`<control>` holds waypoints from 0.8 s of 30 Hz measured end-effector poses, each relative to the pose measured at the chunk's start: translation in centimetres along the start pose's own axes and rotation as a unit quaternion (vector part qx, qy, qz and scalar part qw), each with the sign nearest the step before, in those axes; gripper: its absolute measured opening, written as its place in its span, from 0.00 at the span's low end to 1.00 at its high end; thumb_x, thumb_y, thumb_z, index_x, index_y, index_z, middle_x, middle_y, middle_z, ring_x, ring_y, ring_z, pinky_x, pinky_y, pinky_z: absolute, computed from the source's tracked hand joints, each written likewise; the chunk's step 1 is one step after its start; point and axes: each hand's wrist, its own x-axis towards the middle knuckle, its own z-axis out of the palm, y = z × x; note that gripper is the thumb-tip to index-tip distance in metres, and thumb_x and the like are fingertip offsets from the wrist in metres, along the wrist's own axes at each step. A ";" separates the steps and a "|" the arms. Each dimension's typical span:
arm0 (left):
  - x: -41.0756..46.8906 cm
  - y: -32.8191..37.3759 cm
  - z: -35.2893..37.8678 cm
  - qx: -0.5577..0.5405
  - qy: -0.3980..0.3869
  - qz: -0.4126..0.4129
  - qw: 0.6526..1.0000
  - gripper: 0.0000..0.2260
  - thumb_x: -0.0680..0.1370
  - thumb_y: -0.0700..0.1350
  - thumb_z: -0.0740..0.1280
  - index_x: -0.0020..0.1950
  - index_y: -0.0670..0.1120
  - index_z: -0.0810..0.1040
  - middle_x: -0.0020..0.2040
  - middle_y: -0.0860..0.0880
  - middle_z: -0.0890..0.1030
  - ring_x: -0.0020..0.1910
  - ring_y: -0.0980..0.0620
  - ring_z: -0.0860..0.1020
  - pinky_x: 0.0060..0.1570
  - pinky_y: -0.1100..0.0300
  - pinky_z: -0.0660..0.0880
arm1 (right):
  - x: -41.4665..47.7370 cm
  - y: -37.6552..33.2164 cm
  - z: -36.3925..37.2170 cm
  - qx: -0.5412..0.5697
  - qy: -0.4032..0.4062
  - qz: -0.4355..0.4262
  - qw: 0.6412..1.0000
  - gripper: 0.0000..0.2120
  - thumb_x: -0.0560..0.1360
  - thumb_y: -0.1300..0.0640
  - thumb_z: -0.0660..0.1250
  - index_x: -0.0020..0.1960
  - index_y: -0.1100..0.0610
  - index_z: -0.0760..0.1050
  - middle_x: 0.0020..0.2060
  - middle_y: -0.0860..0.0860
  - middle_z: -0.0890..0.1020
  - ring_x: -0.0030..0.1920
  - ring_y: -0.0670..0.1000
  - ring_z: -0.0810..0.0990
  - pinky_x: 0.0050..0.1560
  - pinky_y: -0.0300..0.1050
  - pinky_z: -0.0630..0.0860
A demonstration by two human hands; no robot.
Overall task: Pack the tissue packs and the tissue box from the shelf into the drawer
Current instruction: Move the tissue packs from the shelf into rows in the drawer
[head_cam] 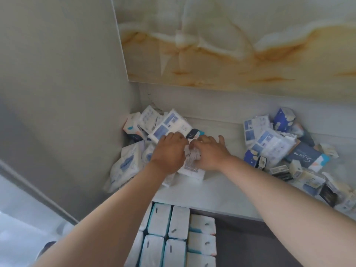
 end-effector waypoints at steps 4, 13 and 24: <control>1.7 -1.3 -0.2 0.017 -0.026 -0.089 0.996 0.26 0.76 0.53 0.66 0.72 0.51 0.67 0.75 0.45 0.62 0.74 0.41 0.60 0.71 0.44 0.57 | 0.0 2.2 -0.6 0.007 -0.014 0.028 0.999 0.11 0.71 0.50 0.65 0.54 0.43 0.71 0.56 0.49 0.70 0.60 0.55 0.72 0.68 0.60 0.55; 1.8 -3.1 0.3 -0.054 -0.052 -0.108 0.991 0.20 0.72 0.53 0.69 0.64 0.55 0.73 0.66 0.51 0.68 0.63 0.47 0.66 0.58 0.52 0.70 | 6.1 -0.3 -1.5 0.121 0.024 0.100 0.987 0.32 0.70 0.50 0.68 0.72 0.49 0.62 0.65 0.54 0.67 0.68 0.57 0.66 0.64 0.56 0.67; 1.9 -3.7 1.3 -0.108 -0.032 -0.111 0.987 0.19 0.72 0.45 0.70 0.61 0.55 0.73 0.64 0.52 0.69 0.63 0.48 0.65 0.61 0.51 0.68 | 8.3 1.1 1.4 0.105 -0.008 0.128 0.986 0.38 0.73 0.50 0.67 0.78 0.43 0.53 0.67 0.55 0.65 0.68 0.59 0.64 0.66 0.55 0.66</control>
